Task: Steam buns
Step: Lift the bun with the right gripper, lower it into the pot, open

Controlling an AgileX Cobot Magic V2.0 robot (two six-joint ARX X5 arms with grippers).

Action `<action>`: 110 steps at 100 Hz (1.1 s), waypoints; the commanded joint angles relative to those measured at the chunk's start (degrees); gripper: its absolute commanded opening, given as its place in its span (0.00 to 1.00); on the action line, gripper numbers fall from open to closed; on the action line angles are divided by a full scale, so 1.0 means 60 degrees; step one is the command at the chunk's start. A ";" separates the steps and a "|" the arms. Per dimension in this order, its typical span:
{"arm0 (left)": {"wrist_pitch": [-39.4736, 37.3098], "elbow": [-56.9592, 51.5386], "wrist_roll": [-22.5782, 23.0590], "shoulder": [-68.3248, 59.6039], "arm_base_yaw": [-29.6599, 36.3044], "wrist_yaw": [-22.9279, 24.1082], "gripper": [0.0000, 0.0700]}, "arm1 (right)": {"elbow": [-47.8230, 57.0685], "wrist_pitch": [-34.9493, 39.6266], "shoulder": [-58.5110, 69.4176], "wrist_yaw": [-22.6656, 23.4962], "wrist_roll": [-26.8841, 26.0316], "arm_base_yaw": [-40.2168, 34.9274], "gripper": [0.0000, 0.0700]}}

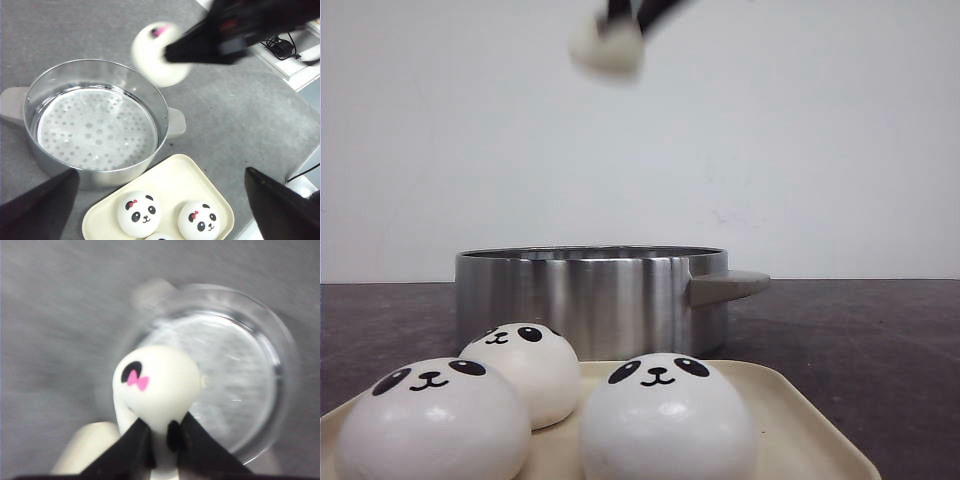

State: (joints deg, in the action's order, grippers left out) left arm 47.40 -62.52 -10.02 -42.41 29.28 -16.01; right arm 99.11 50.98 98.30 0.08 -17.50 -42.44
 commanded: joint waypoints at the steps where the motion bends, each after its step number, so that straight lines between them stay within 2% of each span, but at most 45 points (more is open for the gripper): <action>1: -0.0113 -0.0131 0.0091 -0.0069 0.0062 0.0022 0.92 | 0.0324 0.0033 0.0805 -0.0091 0.0801 0.0127 0.00; 31: -0.0109 -0.0131 0.0044 -0.0069 0.0062 0.0018 0.92 | 0.0499 -0.0375 0.3177 -0.0018 0.1053 0.0951 0.00; 54: -0.0106 -0.0131 0.0047 -0.0069 0.0062 0.0022 0.92 | 0.0499 -0.1253 0.3847 -0.0015 0.1169 0.1177 0.00; 75: -0.0073 -0.0131 0.0047 -0.0069 0.0062 0.0022 0.92 | 0.0499 -0.1366 0.4153 -0.0022 0.1235 0.1300 0.00; 80: -0.0055 -0.0131 0.0047 -0.0069 0.0062 0.0022 0.92 | 0.0499 -0.1351 0.4153 -0.0015 0.1235 0.1359 0.07; 89: -0.0022 -0.0131 0.0047 -0.0069 0.0062 0.0022 0.92 | 0.0499 -0.1402 0.4153 -0.0018 0.1279 0.1370 0.32; 94: -0.0015 -0.0131 0.0047 -0.0069 0.0062 0.0022 0.92 | 0.0499 -0.1428 0.4153 -0.0011 0.1279 0.1370 0.42; 110: 0.0040 -0.0131 0.0047 -0.0069 0.0062 0.0022 0.92 | 0.0499 -0.1315 0.4153 -0.0015 0.1279 0.1370 0.56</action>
State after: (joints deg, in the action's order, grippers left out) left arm 47.88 -62.52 -10.04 -42.46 29.28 -15.99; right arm 100.62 43.03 121.62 -0.01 -10.46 -33.71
